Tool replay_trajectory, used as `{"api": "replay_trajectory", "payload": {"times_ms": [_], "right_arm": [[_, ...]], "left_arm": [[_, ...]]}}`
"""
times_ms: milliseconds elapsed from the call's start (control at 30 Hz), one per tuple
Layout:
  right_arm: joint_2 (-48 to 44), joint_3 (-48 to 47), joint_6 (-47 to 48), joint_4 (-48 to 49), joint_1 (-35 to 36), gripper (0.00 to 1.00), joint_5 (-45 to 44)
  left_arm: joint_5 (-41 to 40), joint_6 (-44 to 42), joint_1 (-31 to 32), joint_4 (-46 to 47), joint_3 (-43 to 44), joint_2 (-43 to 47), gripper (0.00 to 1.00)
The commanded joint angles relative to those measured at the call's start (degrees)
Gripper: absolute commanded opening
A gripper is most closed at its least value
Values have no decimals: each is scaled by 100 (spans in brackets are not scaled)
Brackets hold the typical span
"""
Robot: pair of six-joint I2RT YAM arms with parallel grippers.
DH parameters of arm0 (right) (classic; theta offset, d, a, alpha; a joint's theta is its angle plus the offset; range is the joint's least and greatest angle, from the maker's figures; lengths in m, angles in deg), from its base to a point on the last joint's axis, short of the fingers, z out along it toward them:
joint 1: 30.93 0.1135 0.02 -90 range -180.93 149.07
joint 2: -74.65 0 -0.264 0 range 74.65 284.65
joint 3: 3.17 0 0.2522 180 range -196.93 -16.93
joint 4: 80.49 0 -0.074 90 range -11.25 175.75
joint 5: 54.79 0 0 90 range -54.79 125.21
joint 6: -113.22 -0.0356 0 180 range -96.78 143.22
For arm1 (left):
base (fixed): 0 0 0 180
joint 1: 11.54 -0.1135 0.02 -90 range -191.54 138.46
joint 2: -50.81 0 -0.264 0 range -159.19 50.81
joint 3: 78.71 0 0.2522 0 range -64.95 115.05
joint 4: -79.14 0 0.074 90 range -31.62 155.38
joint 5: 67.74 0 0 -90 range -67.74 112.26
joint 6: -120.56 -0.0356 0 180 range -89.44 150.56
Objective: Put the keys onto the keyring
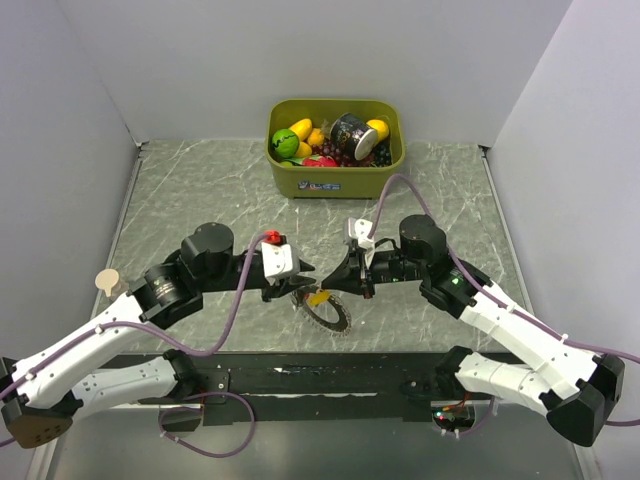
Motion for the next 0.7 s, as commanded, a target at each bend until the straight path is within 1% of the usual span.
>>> {"api": "replay_trajectory", "payload": {"times_ms": [0,133,267,500,667], "right_arm": [[-5,-353,138,106,-38,0,105],[21,-379,199,70,-47,0,166],[4,-344,209,97,-47,0,219],[-31,-309,191,106,-38,0,158],[-31,-309,191,105,-38,0,149]], "left_arm": [[41,-274,14,-397,324,-144,34],[85,-362,22,-643,473,-372,37],[172,-415,22,-836,631,-645,36],[498,-380,22,-688,640,-848,35],[551,-336,22,-574,605,-936,29]]}}
